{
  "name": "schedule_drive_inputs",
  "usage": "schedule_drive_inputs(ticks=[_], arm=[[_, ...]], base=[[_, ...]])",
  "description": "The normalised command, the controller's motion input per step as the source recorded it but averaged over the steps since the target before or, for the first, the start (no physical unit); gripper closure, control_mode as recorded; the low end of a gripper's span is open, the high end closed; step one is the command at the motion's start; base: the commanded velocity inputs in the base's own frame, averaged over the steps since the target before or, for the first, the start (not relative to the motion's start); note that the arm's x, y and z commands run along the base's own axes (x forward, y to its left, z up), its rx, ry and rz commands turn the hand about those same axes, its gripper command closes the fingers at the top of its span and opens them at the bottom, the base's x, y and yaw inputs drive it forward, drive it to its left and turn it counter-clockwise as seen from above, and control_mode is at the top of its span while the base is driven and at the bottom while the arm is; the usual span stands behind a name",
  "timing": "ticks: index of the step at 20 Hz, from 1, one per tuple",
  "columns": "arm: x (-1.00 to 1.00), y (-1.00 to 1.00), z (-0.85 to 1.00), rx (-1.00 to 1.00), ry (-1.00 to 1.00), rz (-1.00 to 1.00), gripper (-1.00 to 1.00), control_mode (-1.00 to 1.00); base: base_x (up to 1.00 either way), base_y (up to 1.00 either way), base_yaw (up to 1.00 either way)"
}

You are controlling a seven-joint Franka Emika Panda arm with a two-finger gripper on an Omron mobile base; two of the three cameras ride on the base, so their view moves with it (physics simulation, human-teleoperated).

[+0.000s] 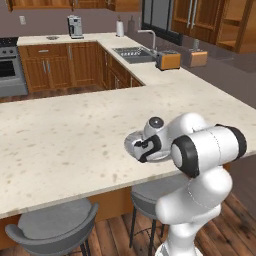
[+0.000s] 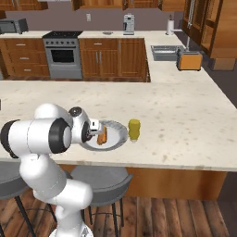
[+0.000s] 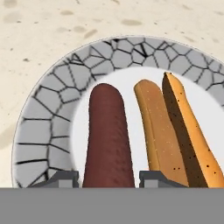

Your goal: Move the hot dog bun to the plate on the dining table and place the condiment next to that plate. Then navigate to the fridge and take the sausage and place it on the plate as well.

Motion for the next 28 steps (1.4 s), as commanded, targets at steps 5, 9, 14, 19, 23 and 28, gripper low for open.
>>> schedule_drive_inputs(ticks=[5, 9, 14, 19, 23, 28], arm=[[0.2, 0.0, -0.09, 0.0, 0.0, 0.0, -1.0, -1.0], [0.31, 0.0, 0.0, 0.0, 0.01, 0.0, -1.0, -1.0], [0.08, 0.0, 0.04, 0.0, 0.04, 0.0, -1.0, -1.0], [-0.08, 0.0, 0.31, 0.0, 0.01, 0.0, -1.0, -1.0], [-0.86, 0.0, 0.97, 0.0, -0.1, 0.0, -1.0, -1.0], [-0.88, 0.0, 1.0, 0.04, -0.01, 0.0, -1.0, -1.0]], base=[[0.0, 0.0, 0.0], [0.0, 0.0, 0.0], [0.0, 0.0, 0.0], [0.0, 0.0, 0.0], [0.0, 0.0, 0.0], [0.0, 0.0, 0.0]])
